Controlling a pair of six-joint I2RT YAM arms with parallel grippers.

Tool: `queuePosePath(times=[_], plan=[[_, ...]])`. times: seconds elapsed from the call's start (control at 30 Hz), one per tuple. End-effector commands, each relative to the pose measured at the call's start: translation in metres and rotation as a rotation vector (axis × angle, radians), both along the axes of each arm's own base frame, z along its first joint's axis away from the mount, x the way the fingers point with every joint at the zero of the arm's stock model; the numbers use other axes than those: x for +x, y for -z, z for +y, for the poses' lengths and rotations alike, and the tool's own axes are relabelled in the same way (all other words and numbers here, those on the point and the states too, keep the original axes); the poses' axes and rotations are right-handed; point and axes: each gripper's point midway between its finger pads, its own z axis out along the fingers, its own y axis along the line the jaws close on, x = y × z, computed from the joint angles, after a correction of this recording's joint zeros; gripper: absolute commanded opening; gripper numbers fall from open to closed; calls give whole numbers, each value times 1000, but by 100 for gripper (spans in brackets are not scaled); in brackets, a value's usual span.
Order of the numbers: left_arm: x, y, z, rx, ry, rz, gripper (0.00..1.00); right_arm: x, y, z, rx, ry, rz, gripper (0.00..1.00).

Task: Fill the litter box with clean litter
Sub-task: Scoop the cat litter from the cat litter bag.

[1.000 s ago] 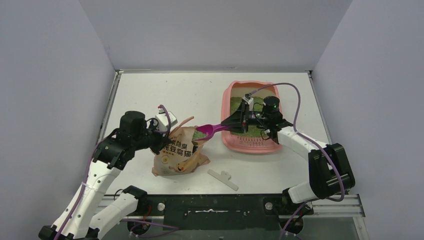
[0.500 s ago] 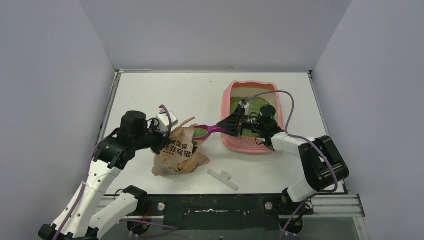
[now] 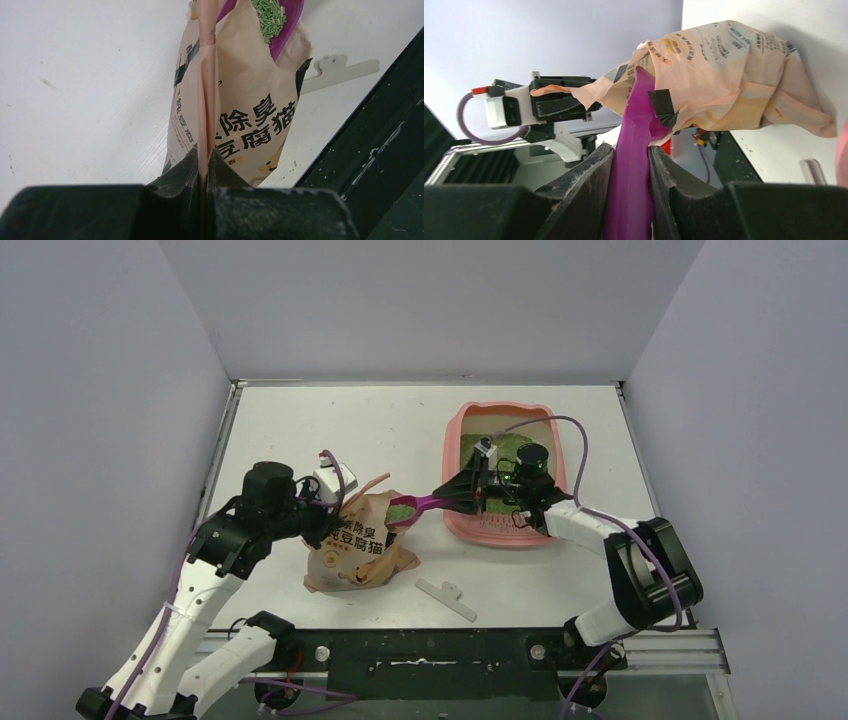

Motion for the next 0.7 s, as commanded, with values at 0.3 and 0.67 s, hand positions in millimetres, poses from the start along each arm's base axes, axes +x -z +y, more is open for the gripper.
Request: queuePosePath(times=[0.3, 0.67], plan=[[14, -41, -14, -99, 10, -148, 0, -14, -26, -28, -97, -55, -184, 0], [15, -44, -14, -109, 3, -159, 0, -5, -43, -48, -7, 35, -187, 0]])
